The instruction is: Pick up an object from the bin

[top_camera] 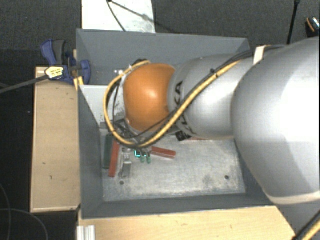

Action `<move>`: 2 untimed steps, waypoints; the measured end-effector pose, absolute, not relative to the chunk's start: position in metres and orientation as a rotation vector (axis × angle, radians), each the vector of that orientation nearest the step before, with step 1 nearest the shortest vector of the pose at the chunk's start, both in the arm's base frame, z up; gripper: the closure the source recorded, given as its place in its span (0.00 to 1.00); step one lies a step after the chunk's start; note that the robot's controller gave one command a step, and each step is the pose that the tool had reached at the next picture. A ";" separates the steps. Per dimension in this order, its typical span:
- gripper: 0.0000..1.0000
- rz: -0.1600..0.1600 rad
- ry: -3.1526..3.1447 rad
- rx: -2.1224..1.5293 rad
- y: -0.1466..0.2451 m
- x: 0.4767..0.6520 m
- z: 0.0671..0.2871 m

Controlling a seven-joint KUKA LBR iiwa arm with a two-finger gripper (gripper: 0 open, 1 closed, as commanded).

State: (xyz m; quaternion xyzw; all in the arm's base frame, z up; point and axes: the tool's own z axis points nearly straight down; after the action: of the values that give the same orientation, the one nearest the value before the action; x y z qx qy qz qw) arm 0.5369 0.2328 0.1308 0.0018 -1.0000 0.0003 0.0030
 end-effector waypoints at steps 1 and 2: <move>0.00 0.005 -3.140 0.023 0.173 0.573 0.097; 0.00 0.003 -3.139 -0.035 0.137 0.565 0.069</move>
Offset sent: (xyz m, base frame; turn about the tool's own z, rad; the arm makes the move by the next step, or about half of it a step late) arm 0.0345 -0.0549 -0.0327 -0.0171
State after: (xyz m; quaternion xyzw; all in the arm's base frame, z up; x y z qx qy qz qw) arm 0.5650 0.1374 0.0687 -0.0111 -0.9999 0.0009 0.0010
